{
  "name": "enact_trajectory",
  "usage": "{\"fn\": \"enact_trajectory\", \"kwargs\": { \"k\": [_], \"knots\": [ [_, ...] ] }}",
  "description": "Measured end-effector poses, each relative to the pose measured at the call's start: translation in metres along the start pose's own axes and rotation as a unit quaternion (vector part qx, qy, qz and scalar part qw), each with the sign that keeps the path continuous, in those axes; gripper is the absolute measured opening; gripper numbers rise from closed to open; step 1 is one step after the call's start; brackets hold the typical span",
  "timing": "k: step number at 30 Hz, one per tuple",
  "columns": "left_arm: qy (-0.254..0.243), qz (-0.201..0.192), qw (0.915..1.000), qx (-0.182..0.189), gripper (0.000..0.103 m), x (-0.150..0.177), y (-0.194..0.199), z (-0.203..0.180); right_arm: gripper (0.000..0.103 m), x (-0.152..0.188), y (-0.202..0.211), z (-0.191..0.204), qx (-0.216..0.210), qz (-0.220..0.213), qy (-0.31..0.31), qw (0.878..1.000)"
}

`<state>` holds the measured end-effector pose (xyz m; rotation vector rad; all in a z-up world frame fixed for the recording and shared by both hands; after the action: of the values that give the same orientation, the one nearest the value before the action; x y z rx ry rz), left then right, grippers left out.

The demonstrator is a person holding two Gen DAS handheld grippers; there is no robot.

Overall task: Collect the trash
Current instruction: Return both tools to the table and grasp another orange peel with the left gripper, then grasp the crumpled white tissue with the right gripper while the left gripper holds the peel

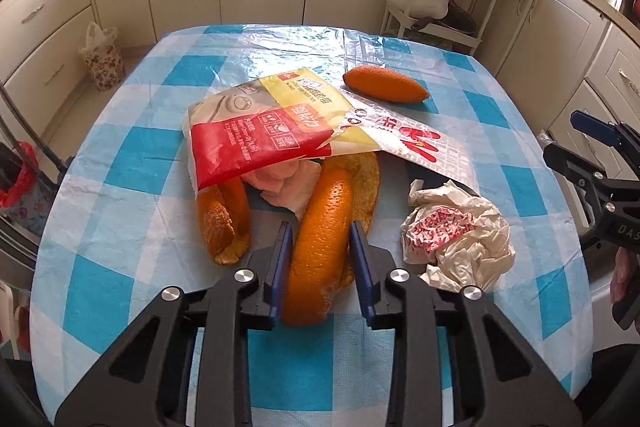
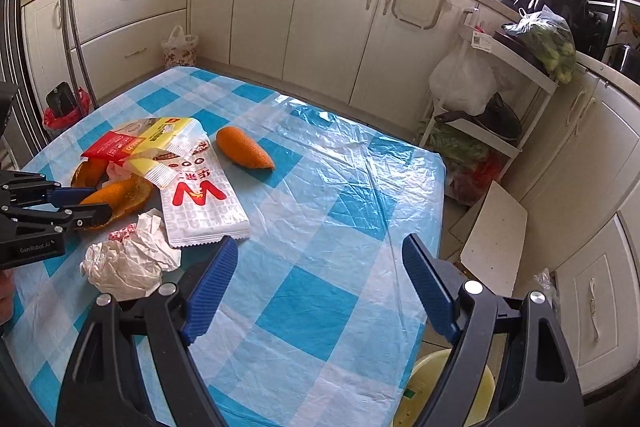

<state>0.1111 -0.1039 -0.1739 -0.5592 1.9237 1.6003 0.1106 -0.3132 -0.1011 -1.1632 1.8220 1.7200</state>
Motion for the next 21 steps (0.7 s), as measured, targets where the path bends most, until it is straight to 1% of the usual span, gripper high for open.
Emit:
{"fn": "enact_trajectory", "kwargs": {
  "k": [1,2,6,10,12,13,15,18,21],
  "knots": [
    [0.002,0.001,1.0,0.002,0.021,0.001,0.002,0.001,0.081,0.001,0.0,0.001,-0.002,0.001,0.002,1.0],
    [0.005,0.002,1.0,0.005,0.02,0.002,0.003,0.003,0.081,0.001,0.0,0.003,-0.003,0.002,0.004,1.0],
    [0.017,0.001,0.9998,0.009,0.02,0.004,0.014,0.011,0.081,0.002,-0.001,0.009,-0.012,0.007,0.01,1.0],
    [0.034,-0.002,0.9992,0.02,0.02,0.003,0.027,0.019,0.081,0.001,0.001,0.018,-0.032,0.007,0.007,0.999],
    [0.053,-0.003,0.9978,0.039,0.017,0.003,0.035,0.022,0.081,0.001,0.001,0.024,-0.044,0.01,0.007,0.999],
    [0.069,-0.002,0.996,0.057,0.015,0.002,0.039,0.023,0.081,0.001,0.001,0.027,-0.048,0.011,0.009,0.999],
    [0.097,-0.004,0.9911,0.091,0.015,0.001,0.048,0.026,0.081,0.002,0.0,0.035,-0.055,0.015,0.017,0.998],
    [0.089,-0.008,0.9925,0.084,0.014,0.001,0.055,0.031,0.081,0.003,-0.001,0.044,-0.063,0.02,0.029,0.997],
    [0.081,0.01,0.9932,0.083,0.014,0.008,0.051,0.03,0.081,0.006,-0.003,0.052,-0.074,0.028,0.037,0.996]
  ]
}}
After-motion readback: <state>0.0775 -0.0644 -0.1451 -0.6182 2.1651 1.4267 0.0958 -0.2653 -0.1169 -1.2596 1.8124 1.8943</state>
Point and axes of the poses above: each gripper's, at about its wrist camera, not at the fingertips, and y roughly against the way its jaws point, z to its left, x to its underside, the point moved 9 cm from there along -y, roughly the way its jaws point, and after that the axes turned 6 degrees about -z, right-handed, at the moved point
